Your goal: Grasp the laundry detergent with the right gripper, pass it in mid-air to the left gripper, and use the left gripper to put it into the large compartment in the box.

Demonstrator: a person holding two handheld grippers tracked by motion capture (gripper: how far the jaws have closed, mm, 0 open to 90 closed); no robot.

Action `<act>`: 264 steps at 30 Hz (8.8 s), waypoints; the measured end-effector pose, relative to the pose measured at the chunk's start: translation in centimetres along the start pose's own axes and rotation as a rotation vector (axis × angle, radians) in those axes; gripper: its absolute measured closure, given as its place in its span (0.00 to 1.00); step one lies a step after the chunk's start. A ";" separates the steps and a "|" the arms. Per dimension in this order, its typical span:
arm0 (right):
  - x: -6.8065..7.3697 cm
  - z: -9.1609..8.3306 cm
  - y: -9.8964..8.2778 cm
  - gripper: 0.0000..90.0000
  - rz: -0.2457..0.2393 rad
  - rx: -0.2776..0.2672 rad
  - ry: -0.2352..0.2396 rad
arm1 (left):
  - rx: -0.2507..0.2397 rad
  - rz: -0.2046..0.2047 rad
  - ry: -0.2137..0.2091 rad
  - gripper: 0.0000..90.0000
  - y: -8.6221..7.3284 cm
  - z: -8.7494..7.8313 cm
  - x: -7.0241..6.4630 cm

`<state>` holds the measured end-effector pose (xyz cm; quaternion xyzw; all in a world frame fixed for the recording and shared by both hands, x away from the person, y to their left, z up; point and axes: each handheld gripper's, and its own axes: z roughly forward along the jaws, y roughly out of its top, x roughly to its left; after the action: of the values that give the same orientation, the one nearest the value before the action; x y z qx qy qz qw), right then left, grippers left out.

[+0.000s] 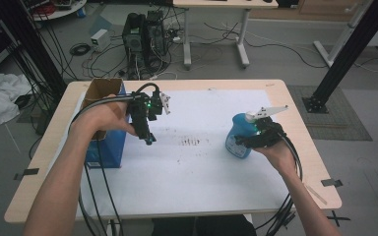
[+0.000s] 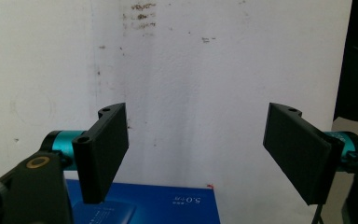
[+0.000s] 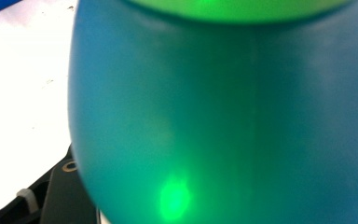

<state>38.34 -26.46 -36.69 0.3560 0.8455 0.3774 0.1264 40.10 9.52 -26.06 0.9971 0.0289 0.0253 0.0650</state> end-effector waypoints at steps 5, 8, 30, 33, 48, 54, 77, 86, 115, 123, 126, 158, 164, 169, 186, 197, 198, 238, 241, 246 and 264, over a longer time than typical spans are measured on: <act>0.0 0.0 0.0 0.38 0.000 -0.009 0.000 | -0.004 -0.002 0.000 0.25 0.0 0.0 0.0; -0.3 0.1 -0.1 0.44 -0.038 -0.023 -0.010 | 0.021 0.037 0.001 0.25 0.0 -0.2 0.2; 0.3 0.1 -0.5 0.51 -0.086 -0.049 -0.029 | -0.007 0.003 0.005 0.25 -0.1 -0.1 0.0; 0.3 0.1 -0.5 0.51 -0.084 -0.050 -0.027 | -0.007 0.004 0.005 0.25 -0.1 -0.1 0.0; 1.0 -1.1 1.0 0.51 -0.127 -0.059 0.046 | -0.036 -0.026 0.010 0.25 0.0 -1.6 0.4; 1.8 -2.4 3.0 0.51 -0.215 -0.082 0.123 | -0.081 -0.010 -0.012 0.25 0.6 -3.0 0.4; 6.3 -1.3 7.6 0.51 -0.448 -0.018 0.390 | -0.291 0.052 -0.078 0.25 5.6 -6.4 -0.7; 7.1 -0.1 8.1 0.51 -0.485 0.016 0.454 | -0.285 0.049 -0.095 0.25 7.3 -5.5 -1.0; 7.1 1.0 8.5 0.50 -0.516 -0.014 0.465 | -0.264 0.061 -0.091 0.25 11.8 -2.5 -1.5; 7.1 0.9 8.4 0.50 -0.505 0.003 0.456 | -0.244 0.059 -0.087 0.25 12.0 -2.1 -1.7; 7.1 1.0 8.4 0.50 -0.502 0.003 0.458 | -0.241 0.060 -0.089 0.25 12.0 -2.1 -1.6; 7.7 1.3 8.3 0.50 -0.444 0.016 0.460 | -0.230 0.055 -0.087 0.34 12.0 -1.5 -1.6; 7.2 1.6 8.4 0.50 -0.534 -0.008 0.459 | -0.227 0.055 -0.082 0.37 12.0 -1.5 -1.6; 7.5 1.5 8.3 0.50 -0.492 -0.006 0.460 | -0.226 0.054 -0.079 0.37 12.0 -1.5 -1.6; 7.5 1.6 8.2 0.50 -0.492 -0.002 0.463 | -0.217 0.052 -0.068 0.41 12.0 -1.5 -1.6; 7.7 1.7 8.1 0.50 -0.496 -0.018 0.470 | -0.223 0.057 -0.059 0.42 11.9 -1.5 -1.9; 7.6 1.7 8.2 0.50 -0.501 -0.009 0.470 | -0.223 0.057 -0.059 0.42 11.9 -1.5 -1.9; 7.5 1.1 7.7 0.40 -0.466 -0.003 0.489 | -0.227 0.058 -0.050 0.42 11.3 -1.9 -2.3; 7.4 1.2 7.8 0.36 -0.469 -0.018 0.513 | -0.222 0.057 -0.052 0.42 11.2 -1.9 -2.2; 7.4 1.1 7.8 0.34 -0.481 -0.016 0.493 | -0.222 0.054 -0.051 0.42 11.1 -2.0 -2.2; 6.5 0.7 7.4 0.25 -0.499 0.007 0.421 | -0.218 0.035 -0.042 0.42 10.1 -2.6 -2.1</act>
<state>37.78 -18.13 -31.38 0.0522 0.9155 0.3972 0.0364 38.46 -0.31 -22.28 0.9848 0.0072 0.0085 0.1731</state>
